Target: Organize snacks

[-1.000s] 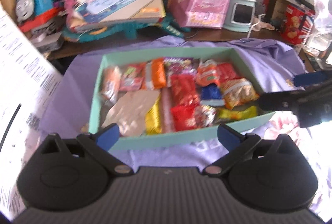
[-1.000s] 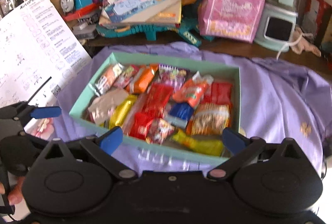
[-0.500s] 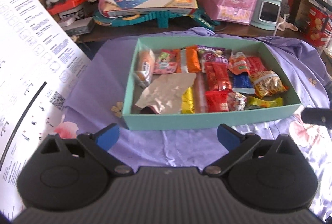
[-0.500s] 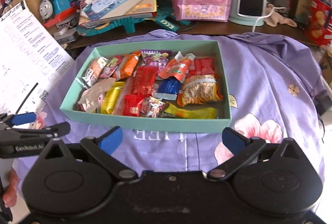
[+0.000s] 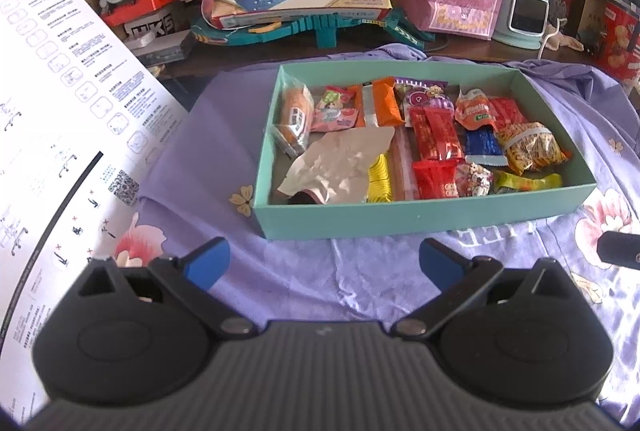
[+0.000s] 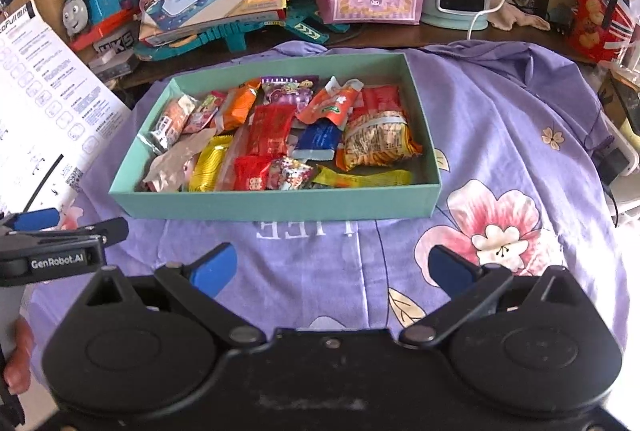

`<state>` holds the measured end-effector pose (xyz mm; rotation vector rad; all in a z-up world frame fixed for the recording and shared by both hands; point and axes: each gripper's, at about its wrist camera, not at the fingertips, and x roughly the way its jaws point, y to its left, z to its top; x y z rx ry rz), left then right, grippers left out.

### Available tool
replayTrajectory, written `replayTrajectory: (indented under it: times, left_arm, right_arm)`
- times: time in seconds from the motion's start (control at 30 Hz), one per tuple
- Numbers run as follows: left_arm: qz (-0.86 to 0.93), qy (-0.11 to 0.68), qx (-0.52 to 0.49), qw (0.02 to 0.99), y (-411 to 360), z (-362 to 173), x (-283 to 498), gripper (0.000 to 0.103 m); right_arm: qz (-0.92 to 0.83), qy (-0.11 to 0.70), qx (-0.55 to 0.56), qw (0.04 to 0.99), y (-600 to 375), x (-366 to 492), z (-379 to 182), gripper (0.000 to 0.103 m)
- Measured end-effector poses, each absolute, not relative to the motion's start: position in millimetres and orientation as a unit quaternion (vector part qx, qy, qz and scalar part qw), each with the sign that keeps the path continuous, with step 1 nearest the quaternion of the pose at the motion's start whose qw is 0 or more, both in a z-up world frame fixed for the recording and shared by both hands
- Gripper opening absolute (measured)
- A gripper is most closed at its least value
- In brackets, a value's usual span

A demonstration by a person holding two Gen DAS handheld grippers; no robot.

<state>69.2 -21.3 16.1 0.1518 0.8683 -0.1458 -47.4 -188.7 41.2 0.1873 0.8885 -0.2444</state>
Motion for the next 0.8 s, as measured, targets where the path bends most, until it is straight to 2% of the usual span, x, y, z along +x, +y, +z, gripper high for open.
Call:
replayTrajectory:
  times: [0.8]
  left_arm:
    - [-0.07,0.427,0.079,0.898,-27,13,82,0.103]
  right_arm:
    - [-0.117,0.446,0.11,0.88,-200,-32,30,0.103]
